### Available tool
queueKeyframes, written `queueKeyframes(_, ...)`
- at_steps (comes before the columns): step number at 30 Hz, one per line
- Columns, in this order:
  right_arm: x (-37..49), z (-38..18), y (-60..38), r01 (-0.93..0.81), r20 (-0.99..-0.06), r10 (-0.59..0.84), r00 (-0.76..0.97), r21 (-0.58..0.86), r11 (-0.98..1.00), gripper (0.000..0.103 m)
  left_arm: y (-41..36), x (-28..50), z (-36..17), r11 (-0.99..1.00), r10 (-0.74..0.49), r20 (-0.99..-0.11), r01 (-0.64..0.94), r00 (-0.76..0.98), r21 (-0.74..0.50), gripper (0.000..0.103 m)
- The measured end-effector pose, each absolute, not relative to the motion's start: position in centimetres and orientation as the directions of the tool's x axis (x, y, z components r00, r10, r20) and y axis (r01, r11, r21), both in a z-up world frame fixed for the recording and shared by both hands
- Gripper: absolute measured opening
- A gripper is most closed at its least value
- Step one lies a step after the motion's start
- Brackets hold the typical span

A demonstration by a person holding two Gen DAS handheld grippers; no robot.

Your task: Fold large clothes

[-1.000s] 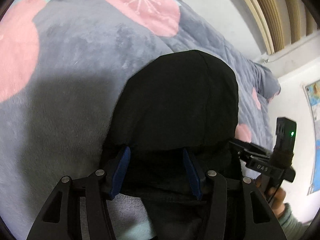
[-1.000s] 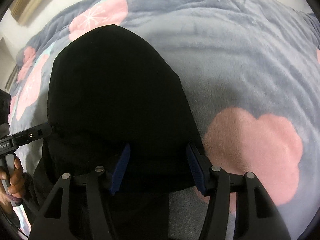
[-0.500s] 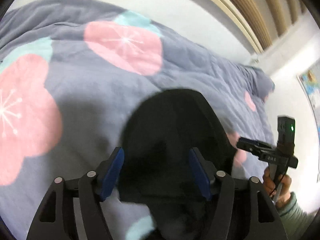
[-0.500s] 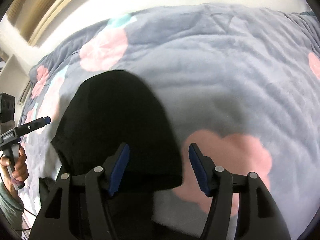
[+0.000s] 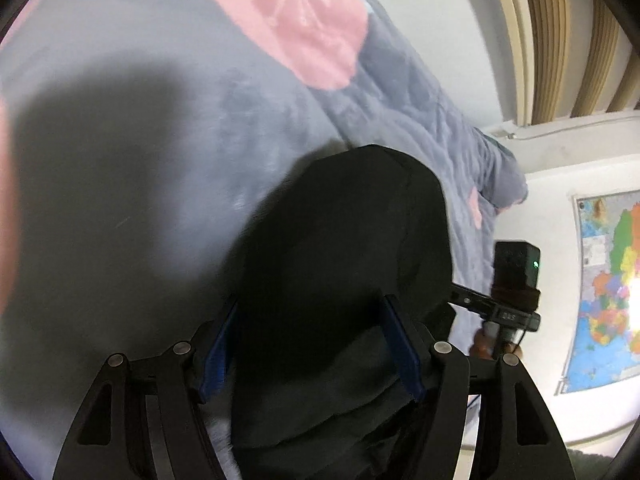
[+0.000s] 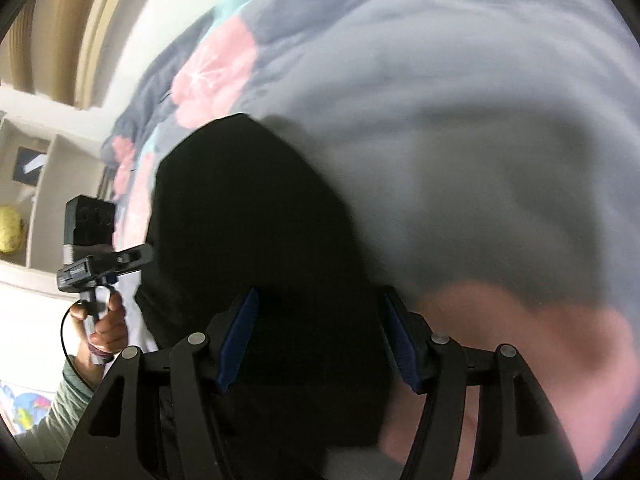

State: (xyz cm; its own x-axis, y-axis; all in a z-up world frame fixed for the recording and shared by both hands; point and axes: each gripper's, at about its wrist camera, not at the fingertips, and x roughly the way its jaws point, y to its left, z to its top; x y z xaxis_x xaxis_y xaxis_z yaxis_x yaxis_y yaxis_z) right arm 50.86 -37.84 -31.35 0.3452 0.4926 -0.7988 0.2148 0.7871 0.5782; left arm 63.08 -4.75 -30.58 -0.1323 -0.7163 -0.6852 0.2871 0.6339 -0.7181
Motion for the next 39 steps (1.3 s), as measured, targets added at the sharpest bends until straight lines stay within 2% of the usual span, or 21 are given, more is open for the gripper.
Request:
queueKeyframes(3, 51.9, -30.9, -36.7, 0.212, -0.814, 0.460, 0.354, 0.549, 0.808, 0.066, -5.9, 63.1, -30.1, 0.642, -0.707, -0.695, 0.295, -0.128, -0.708, 0.070)
queueKeyframes(5, 51.7, -30.0, -35.4, 0.181, -0.836, 0.417, 0.356, 0.500, 0.847, 0.055, -6.6, 62.4, -29.5, 0.655, -0.690, -0.718, 0.338, -0.095, -0.675, 0.070)
queueKeyframes(6, 51.5, -29.5, -34.8, 0.160, -0.846, 0.389, 0.365, 0.468, 0.869, 0.046, -7.0, 61.6, -28.8, 0.665, -0.668, -0.741, 0.398, -0.060, -0.632, 0.064)
queueKeyframes(7, 51.0, -28.8, -34.4, 0.141, -0.852, 0.365, 0.374, 0.442, 0.886, 0.039, -7.3, 60.8, -28.1, 0.670, -0.650, -0.759, 0.447, -0.032, -0.593, 0.048)
queueKeyframes(10, 49.6, -26.5, -33.5, 0.102, -0.854, 0.320, 0.411, 0.392, 0.914, 0.029, -6.6, 59.2, -25.9, 0.652, -0.664, -0.748, 0.497, 0.010, -0.572, 0.033)
queueKeyframes(12, 48.2, -24.4, -32.9, 0.075, -0.843, 0.305, 0.443, 0.374, 0.924, 0.026, -5.7, 57.9, -23.7, 0.636, -0.688, -0.725, 0.517, 0.044, -0.573, 0.030)
queueKeyframes(20, 41.2, -15.6, -29.2, 0.002, -0.796, 0.215, 0.565, 0.262, 0.965, 0.024, -2.6, 50.7, -14.9, 0.578, -0.732, -0.671, 0.627, 0.116, -0.522, 0.030)
queueKeyframes(28, 30.4, -9.1, -25.1, -0.021, -0.766, 0.128, 0.630, 0.148, 0.989, 0.020, 1.5, 38.6, -7.7, 0.558, -0.727, -0.664, 0.714, 0.175, -0.423, 0.030)
queueKeyframes(32, 24.1, -8.0, -22.4, -0.012, -0.777, 0.069, 0.626, 0.078, 0.997, 0.020, 3.1, 31.7, -6.7, 0.546, -0.707, -0.691, 0.737, 0.152, -0.398, 0.030)
queueKeyframes(36, 17.9, -9.8, -20.0, 0.011, -0.827, 0.050, 0.560, 0.068, 0.998, 0.020, 4.4, 24.6, -8.5, 0.551, -0.644, -0.759, 0.744, 0.091, -0.378, 0.030)
queueKeyframes(39, 14.7, -13.5, -20.0, 0.070, -0.894, 0.103, 0.435, 0.147, 0.987, 0.029, 5.8, 19.8, -12.2, 0.605, -0.540, -0.840, 0.716, 0.046, -0.349, 0.030)
